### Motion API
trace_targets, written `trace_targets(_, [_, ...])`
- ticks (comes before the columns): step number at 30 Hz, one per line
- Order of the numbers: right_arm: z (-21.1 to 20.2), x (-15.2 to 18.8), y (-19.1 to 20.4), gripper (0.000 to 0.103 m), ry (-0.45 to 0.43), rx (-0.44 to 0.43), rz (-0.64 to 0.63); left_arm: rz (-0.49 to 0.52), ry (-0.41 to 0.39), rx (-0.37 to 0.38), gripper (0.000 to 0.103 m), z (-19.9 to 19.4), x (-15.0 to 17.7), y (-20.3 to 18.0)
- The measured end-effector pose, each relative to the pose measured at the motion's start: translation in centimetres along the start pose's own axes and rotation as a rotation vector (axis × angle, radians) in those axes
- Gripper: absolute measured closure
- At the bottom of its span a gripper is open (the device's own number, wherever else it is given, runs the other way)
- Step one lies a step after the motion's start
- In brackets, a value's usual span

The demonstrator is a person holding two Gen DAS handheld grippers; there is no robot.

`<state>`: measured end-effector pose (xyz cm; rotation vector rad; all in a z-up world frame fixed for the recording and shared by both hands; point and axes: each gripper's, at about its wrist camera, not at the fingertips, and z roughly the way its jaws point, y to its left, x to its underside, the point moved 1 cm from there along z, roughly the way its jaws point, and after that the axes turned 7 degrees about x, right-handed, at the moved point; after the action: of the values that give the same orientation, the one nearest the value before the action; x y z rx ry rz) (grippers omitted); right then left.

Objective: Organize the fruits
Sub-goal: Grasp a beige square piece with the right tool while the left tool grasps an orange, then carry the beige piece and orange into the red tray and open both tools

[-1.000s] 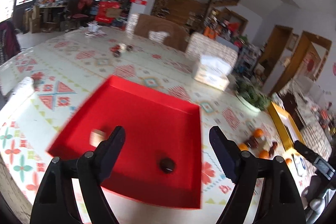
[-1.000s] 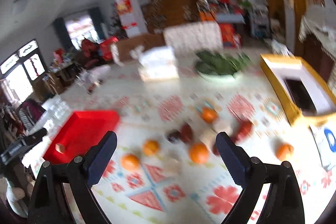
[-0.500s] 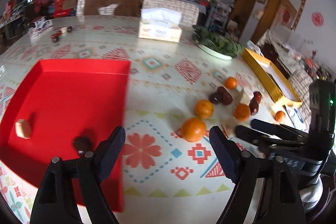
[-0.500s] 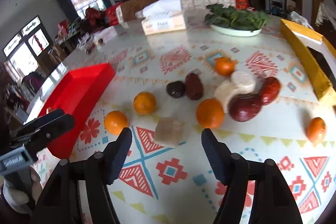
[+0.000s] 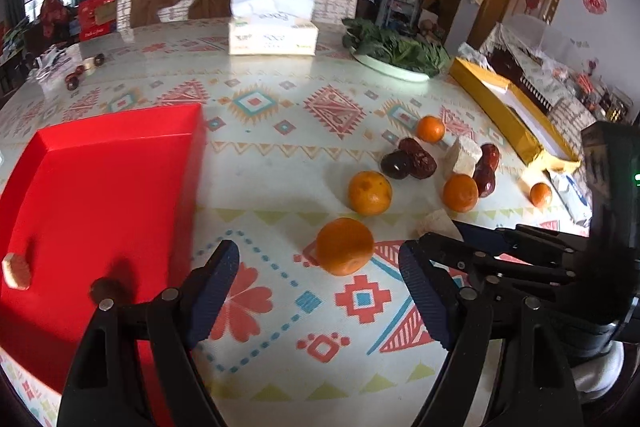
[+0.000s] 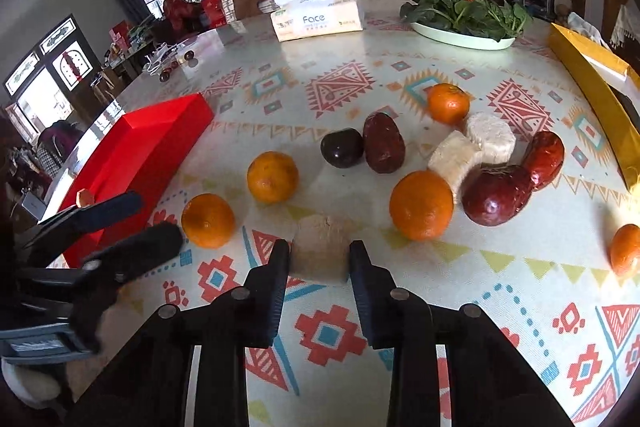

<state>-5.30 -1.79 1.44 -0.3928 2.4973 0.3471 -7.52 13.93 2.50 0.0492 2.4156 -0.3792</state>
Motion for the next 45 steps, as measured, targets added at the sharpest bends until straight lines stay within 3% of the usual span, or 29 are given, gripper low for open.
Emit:
trace_targets(5, [-0.6,0.6,-0.9,0.069,0.002,-0.003,0.026,0.038,0.056,0.01,0.022,2.5,-0.2,-0.8])
trace_targets(7, [-0.8,0.7,-1.3,0.069,0.002,-0.004,0.033,0.047,0.078,0.007,0.028,3.3,-0.1,-1.0])
trace_targets(10, [-0.9,0.8,-1.5,0.069,0.002,-0.008,0.038,0.071,0.077,-0.019,0.049,3.7,-0.1,-1.3])
trace_targets(11, [-0.9,0.8,-1.5,0.069,0.001,-0.008,0.038,0.074,0.077,-0.019,0.065,3.6,-0.1,-1.3])
trace_targets(12, [-0.9,0.8,-1.5,0.069,0.0,-0.007,0.038,0.073,0.076,-0.017,0.069,3.6,-0.1,-1.3])
trace_targets(20, [-2.2,0.7,-0.9,0.069,-0.036,-0.015,0.04,0.014,0.035,0.028,0.069,1.7,0.2,-0.8])
trace_targets(27, [-3.3,0.3,1.1,0.069,-0.053,-0.039,0.015,-0.086,-0.059,0.054,0.069,-2.6,0.3,1.6])
trace_targets(35, [-3.9,-0.7,6.3,0.069,-0.066,-0.097,-0.068,-0.268,-0.181,-0.043,0.069,-8.1,0.8,9.5])
trace_targets(45, [-1.6,-2.6,16.1,0.069,-0.049,-0.182,-0.229,-0.405,-0.191,-0.114,0.069,-9.2,3.0,15.6])
